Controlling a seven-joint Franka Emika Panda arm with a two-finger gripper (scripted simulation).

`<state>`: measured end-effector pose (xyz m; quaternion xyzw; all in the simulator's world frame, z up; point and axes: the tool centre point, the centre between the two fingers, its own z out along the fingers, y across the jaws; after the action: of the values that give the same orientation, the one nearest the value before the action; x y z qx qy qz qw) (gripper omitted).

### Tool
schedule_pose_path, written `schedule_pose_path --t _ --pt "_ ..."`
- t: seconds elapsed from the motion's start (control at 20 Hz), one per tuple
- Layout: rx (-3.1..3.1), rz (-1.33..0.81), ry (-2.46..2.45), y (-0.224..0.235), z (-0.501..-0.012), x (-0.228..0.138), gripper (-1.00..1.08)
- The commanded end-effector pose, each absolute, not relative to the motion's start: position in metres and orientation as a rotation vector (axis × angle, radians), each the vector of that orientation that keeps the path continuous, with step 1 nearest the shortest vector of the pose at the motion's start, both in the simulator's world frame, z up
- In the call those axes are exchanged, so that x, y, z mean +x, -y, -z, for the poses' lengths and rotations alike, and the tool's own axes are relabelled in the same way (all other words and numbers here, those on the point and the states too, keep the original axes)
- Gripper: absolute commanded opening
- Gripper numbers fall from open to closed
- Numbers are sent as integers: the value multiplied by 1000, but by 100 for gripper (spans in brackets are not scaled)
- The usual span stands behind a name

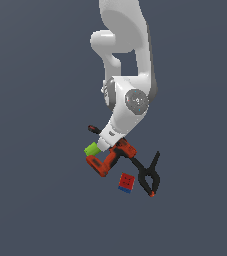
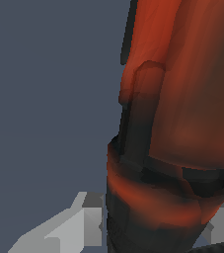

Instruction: Pick up a designated object from a clutter of objects.

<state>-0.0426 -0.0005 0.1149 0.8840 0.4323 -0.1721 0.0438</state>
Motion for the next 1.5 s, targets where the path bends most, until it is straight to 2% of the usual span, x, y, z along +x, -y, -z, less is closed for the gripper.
schedule_pose_path --t 0.0,1.45 --pt "2702 514 -1320 1 -139 -50 -100" --pt "2703 514 -1322 8 -398 -162 -100"
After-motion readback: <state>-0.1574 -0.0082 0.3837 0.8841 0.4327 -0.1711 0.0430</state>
